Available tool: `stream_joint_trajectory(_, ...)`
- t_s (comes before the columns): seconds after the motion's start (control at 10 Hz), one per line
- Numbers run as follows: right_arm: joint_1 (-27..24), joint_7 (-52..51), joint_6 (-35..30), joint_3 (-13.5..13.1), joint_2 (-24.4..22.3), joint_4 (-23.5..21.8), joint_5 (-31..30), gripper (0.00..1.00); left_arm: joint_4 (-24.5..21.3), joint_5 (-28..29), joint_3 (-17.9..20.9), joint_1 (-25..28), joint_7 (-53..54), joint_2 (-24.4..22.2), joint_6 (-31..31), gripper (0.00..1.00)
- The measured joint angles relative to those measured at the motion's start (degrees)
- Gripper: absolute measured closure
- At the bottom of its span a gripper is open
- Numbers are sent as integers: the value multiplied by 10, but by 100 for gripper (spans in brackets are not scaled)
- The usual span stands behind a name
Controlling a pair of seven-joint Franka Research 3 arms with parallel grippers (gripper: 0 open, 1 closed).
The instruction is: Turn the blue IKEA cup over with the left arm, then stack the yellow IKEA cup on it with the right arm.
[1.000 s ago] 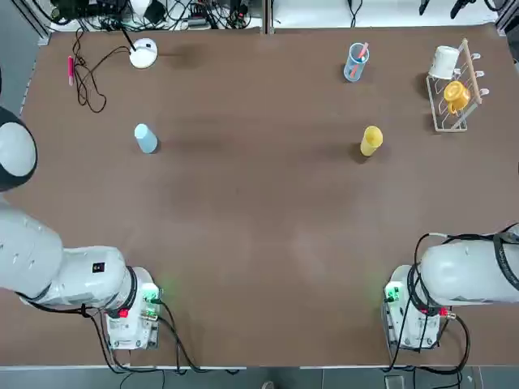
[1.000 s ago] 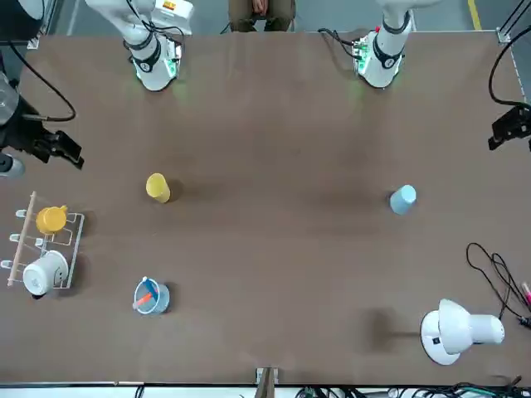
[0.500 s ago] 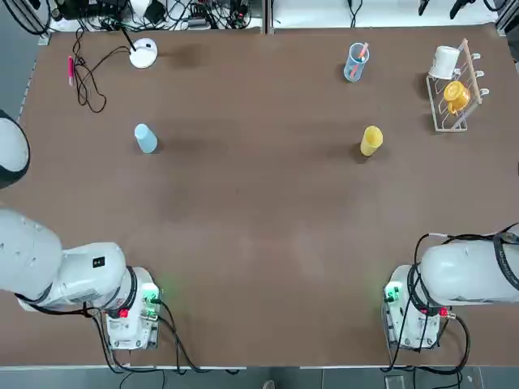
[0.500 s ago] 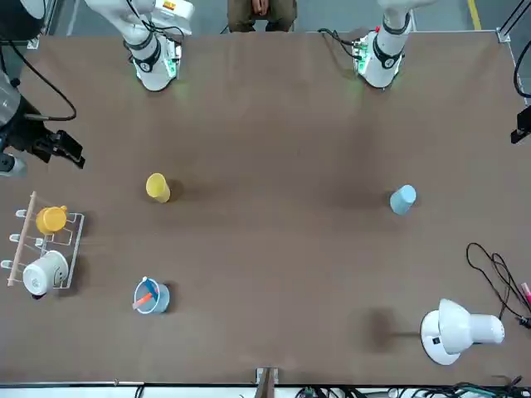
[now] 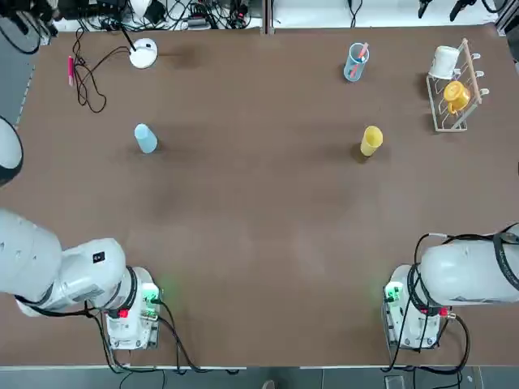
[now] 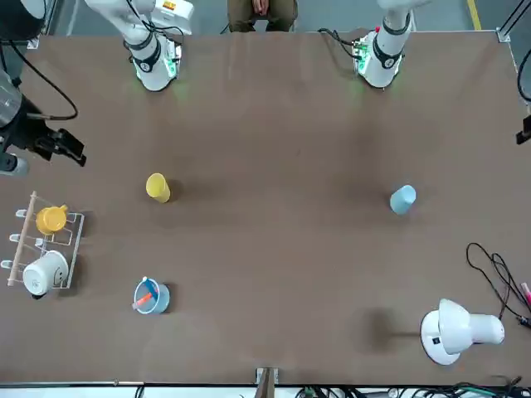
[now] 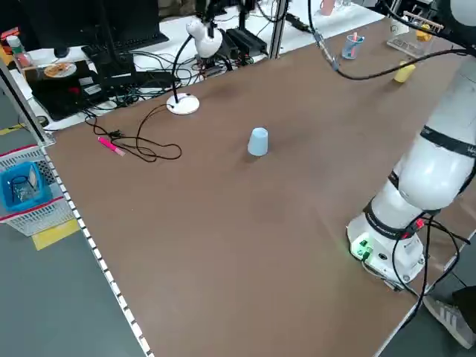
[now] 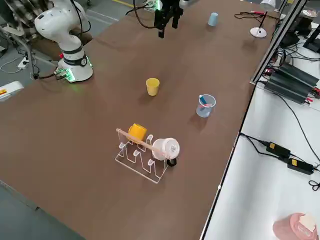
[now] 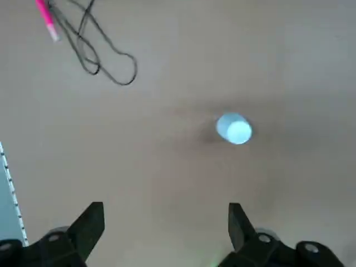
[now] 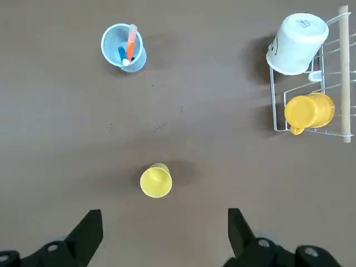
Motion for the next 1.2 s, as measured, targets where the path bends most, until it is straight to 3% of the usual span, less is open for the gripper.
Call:
stream_joint_trajectory(0.5,4,0,-10,0,0,0,0,0,-23,-48,-6,15,71,6,49,1)
stream_joint_trajectory(0.7,4,0,-8,0,0,0,0,0,-24,-82,-4,28,178,18,54,1)
stream_joint_trajectory(0.9,4,0,-5,0,0,0,0,0,-34,-127,-2,61,290,31,60,1)
stream_joint_trajectory(1.2,4,0,-5,-1,0,0,0,0,-39,-231,-4,66,320,66,57,0)
